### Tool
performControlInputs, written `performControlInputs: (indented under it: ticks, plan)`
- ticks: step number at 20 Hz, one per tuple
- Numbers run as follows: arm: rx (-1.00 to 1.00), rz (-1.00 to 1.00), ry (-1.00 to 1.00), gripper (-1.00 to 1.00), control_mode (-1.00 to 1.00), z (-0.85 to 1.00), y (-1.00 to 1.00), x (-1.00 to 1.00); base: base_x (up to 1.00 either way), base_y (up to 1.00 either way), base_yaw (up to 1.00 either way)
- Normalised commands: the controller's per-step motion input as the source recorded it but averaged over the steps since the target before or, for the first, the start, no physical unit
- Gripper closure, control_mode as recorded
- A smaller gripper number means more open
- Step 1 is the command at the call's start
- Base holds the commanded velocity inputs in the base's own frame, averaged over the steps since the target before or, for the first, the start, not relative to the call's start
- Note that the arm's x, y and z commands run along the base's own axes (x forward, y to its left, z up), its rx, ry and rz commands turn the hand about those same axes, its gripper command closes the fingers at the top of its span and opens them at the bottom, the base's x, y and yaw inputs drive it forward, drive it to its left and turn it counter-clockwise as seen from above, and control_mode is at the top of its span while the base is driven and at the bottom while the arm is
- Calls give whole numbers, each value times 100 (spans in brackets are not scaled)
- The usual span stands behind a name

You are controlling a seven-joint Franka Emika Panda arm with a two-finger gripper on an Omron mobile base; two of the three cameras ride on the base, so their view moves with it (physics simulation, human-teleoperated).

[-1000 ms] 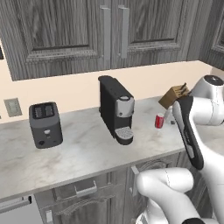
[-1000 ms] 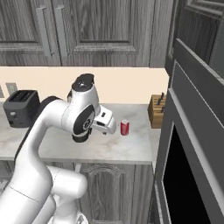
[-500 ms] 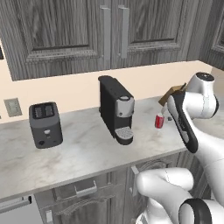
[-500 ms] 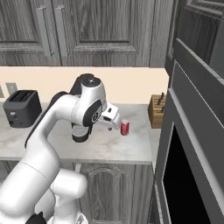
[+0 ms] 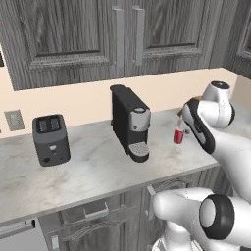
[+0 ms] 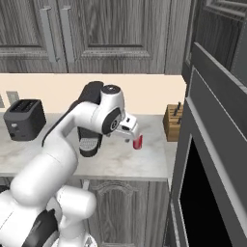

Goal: Four empty soda cans are scattered around the kitchen. Gather all the cans and cluster them next to the stove for recycling.

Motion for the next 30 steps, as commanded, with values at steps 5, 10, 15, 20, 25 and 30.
performControlInputs:
  ticks: [5,10,15,20,25,30]
  plan:
    - [0,0,0,-100,-100,-8,-1,35,0,0,0]
    - [0,0,0,-100,-100,-17,-5,29,0,0,0]
    - [0,0,0,-100,-100,-19,-8,24,0,0,0]
    - [0,0,0,-100,-100,-15,-15,20,0,0,0]
    - [0,0,0,-100,-100,-17,-11,17,0,0,0]
    - [0,0,0,-100,-100,-16,-2,25,0,0,0]
